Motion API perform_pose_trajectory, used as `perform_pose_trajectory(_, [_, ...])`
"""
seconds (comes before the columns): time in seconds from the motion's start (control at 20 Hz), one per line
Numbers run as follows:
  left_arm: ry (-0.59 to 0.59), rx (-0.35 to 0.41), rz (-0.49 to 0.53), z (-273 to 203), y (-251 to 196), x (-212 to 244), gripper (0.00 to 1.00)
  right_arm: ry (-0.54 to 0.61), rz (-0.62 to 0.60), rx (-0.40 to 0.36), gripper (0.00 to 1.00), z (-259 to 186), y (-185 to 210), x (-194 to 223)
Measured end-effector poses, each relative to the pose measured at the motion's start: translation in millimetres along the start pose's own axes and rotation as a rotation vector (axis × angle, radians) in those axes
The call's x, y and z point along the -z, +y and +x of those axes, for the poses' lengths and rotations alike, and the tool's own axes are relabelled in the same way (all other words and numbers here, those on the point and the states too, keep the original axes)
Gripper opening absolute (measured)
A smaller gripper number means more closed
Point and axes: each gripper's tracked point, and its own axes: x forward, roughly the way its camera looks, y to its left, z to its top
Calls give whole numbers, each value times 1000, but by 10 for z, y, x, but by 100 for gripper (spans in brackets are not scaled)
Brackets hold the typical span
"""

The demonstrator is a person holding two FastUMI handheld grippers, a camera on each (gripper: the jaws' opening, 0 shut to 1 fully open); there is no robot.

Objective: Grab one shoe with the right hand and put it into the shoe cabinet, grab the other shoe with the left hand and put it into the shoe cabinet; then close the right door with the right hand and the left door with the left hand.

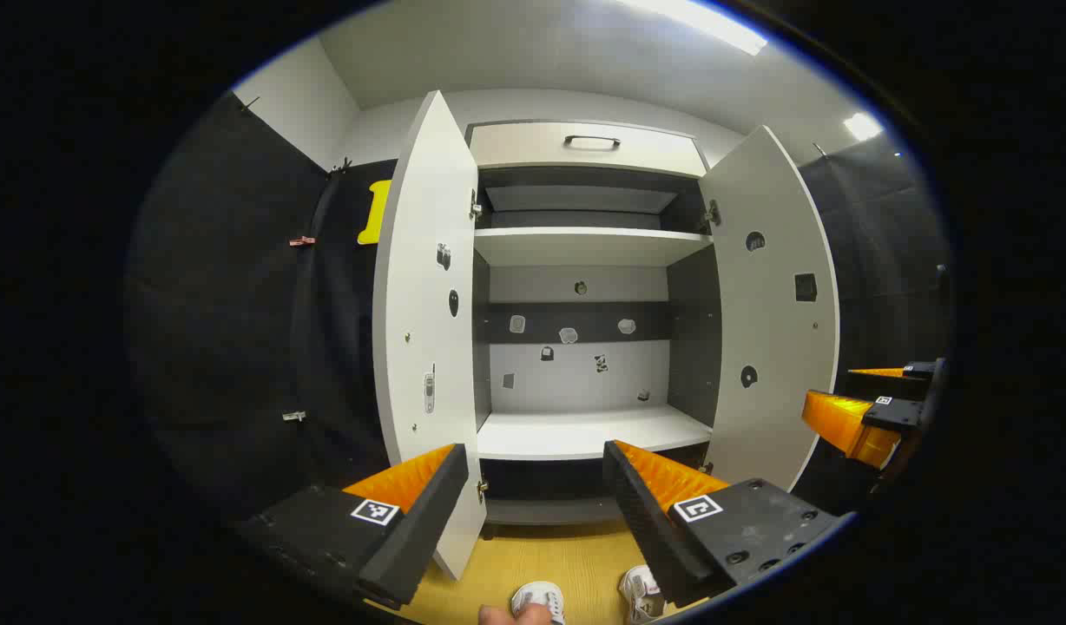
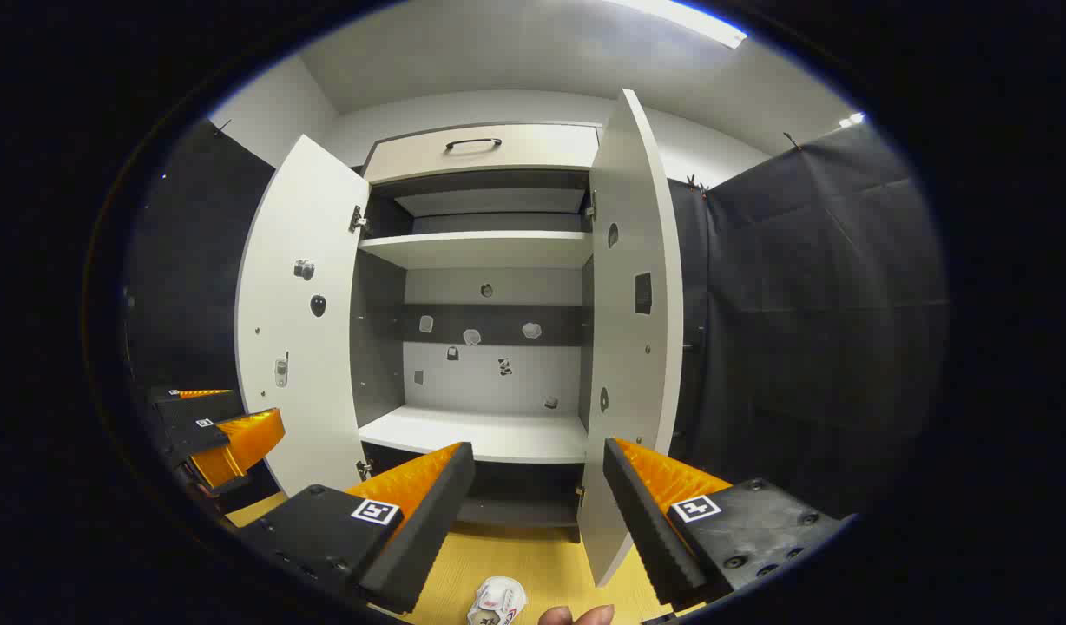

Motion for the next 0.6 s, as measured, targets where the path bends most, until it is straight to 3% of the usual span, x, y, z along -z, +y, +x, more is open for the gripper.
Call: perform_pose_trajectory(0.6, [-20,15,12,-28,-7,-67,98,-9,-3,11,98,-14,-2,-49])
